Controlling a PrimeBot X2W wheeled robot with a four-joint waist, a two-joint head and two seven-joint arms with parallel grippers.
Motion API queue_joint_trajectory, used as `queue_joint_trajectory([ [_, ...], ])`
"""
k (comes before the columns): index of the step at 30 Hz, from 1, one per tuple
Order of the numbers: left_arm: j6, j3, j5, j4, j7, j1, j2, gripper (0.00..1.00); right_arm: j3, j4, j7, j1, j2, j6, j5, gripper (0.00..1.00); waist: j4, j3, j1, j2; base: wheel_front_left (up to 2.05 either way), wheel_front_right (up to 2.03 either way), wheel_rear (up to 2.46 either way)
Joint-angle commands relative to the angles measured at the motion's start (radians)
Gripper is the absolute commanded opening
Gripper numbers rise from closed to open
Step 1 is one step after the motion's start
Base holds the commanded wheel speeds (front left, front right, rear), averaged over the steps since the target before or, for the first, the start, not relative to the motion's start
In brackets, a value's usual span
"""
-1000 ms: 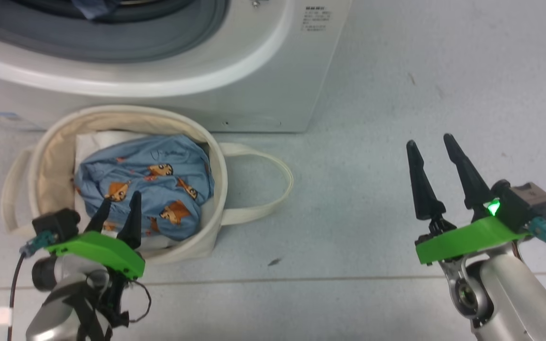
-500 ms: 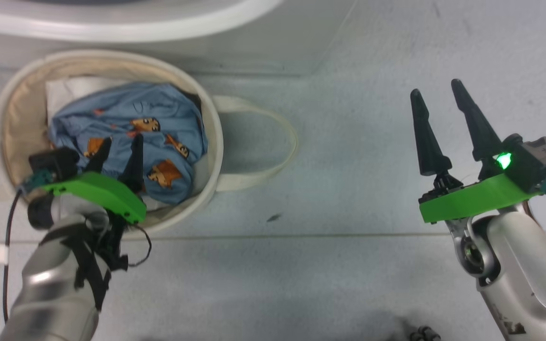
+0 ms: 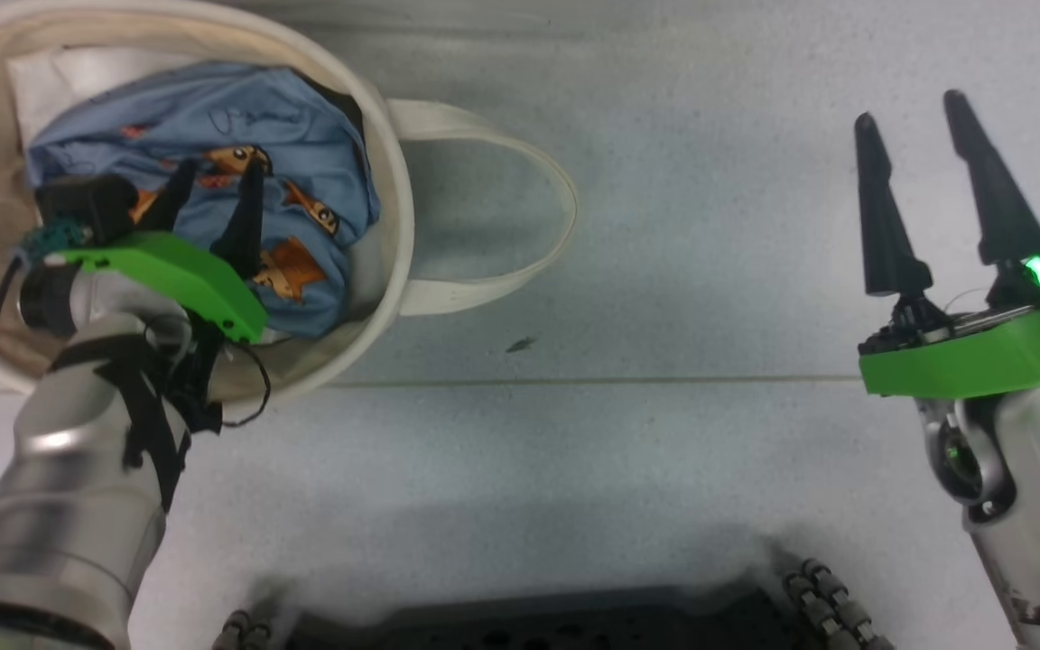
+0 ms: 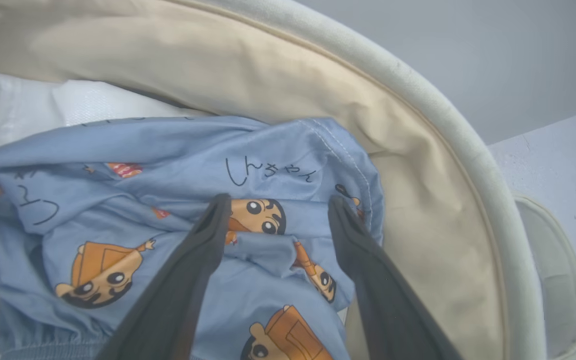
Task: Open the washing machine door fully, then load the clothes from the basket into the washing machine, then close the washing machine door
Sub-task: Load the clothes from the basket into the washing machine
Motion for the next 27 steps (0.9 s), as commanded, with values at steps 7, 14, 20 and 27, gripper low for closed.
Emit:
queue_joint_trajectory([
  [7,-0.006,-0.042,-0.030,0.037,-0.006,-0.044,0.041,1.00,-0.036,-0.098,0.020,0.083,-0.014,0.001,-0.032,1.00,-0.005,0.066,-0.0001,-0.0001,0.00,0.00,0.00],
  [14,-0.006,-0.121,-0.063,0.067,0.021,-0.095,0.055,1.00,-0.076,-0.172,0.052,0.110,-0.014,0.001,-0.057,1.00,-0.003,0.121,-0.0001,-0.0001,0.00,0.00,0.00],
  [20,-0.006,-0.133,-0.098,0.094,0.011,-0.133,0.052,1.00,-0.107,-0.223,0.081,0.129,-0.011,0.001,-0.082,1.00,0.018,0.148,-0.0001,-0.0001,0.07,0.07,0.07],
  [27,-0.006,-0.173,-0.132,0.098,0.010,-0.129,0.044,1.00,-0.110,-0.280,0.141,0.147,0.017,0.001,-0.139,1.00,0.055,0.167,-0.0001,-0.0001,0.14,0.14,0.14],
])
